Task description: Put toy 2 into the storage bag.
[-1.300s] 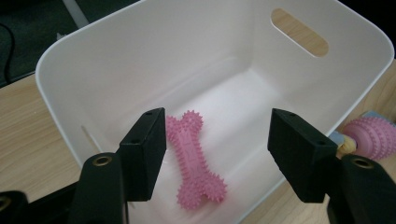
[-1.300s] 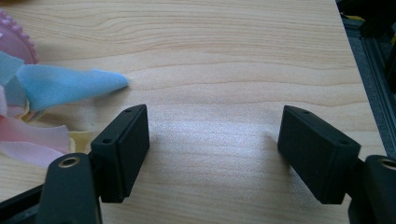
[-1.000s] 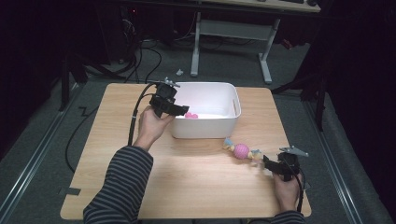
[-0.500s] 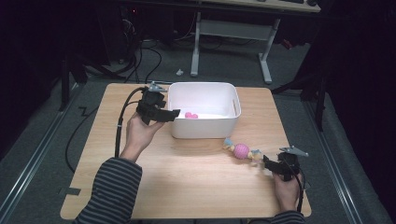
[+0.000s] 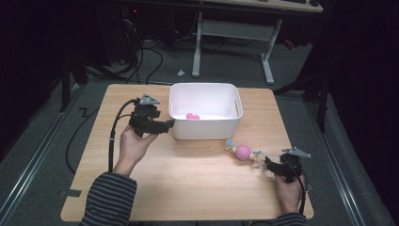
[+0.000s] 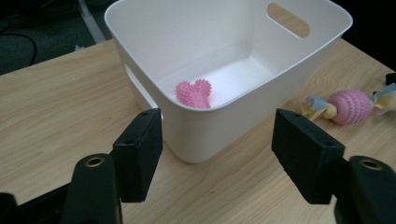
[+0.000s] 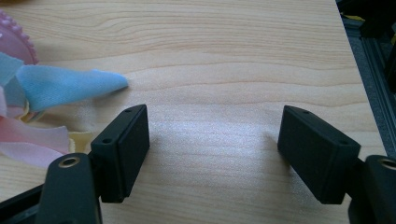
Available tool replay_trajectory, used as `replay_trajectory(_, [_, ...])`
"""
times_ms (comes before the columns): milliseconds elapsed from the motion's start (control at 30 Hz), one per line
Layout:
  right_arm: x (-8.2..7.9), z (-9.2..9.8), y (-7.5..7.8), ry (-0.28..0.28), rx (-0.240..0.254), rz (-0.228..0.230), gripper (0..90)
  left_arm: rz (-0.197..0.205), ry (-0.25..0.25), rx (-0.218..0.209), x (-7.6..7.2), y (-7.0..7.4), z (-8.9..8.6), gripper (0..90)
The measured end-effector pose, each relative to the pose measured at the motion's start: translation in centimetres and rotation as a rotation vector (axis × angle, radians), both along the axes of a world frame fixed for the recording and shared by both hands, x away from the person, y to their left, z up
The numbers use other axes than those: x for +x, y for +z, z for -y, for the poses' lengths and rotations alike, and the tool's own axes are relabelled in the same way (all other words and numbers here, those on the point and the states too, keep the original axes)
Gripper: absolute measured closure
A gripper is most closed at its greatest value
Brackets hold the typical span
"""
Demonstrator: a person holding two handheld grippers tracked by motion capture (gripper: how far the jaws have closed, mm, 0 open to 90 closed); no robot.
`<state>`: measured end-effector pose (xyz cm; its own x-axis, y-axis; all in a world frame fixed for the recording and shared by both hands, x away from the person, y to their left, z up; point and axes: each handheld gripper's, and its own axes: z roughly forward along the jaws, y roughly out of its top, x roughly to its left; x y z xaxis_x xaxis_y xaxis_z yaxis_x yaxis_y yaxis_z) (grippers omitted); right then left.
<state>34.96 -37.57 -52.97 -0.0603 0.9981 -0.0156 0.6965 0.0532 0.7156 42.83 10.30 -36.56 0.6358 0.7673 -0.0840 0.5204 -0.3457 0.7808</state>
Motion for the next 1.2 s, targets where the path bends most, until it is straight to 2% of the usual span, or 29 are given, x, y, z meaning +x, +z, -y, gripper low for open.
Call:
replay_trajectory(667, [0.0, 0.0, 0.0, 0.0, 0.0, 0.0, 25.2, -0.03, 0.028, -0.082, -2.1, -2.8, -2.8, 33.0])
replay_trajectory(933, [0.0, 0.0, 0.0, -0.002, 0.001, 0.0, 25.2, -0.051, 0.034, -0.098, -2.6, -4.1, -3.6, 32.3])
replay_trajectory(1200, [0.0, 0.0, 0.0, -0.001, 0.001, 0.0, 25.2, -0.068, 0.039, -0.096, -2.9, -5.6, -3.9, 30.8])
